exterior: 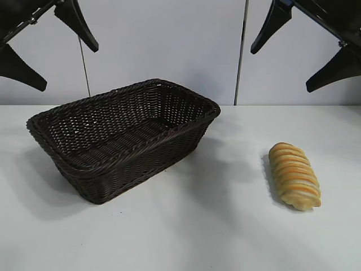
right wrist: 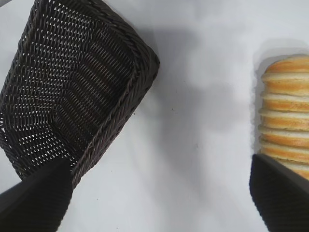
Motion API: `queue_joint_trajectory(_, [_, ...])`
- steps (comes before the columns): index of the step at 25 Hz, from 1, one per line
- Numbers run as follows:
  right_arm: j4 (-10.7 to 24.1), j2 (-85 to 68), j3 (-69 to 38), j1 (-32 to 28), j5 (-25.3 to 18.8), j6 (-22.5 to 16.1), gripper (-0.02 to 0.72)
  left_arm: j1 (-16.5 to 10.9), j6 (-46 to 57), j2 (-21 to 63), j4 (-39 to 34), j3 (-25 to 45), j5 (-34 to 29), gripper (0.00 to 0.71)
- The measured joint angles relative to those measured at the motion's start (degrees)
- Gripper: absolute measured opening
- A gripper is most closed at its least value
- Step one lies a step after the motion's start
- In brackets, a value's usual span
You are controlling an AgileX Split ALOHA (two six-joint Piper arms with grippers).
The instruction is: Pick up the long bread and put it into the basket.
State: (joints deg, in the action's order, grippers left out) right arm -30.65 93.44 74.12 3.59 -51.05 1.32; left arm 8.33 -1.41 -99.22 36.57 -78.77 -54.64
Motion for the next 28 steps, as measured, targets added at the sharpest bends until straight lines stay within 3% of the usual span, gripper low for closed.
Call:
queue_joint_trajectory(25, [0.1,0.0,0.0,0.0,-0.1,0.0,0.694,0.0,0.0,0.0,0.0,0.0,1.1,0.695])
queue_joint_trajectory(28, [0.1,0.0,0.0,0.0,-0.1,0.0,0.694,0.0,2.1,0.0,-2.6,0.0,0.3,0.695])
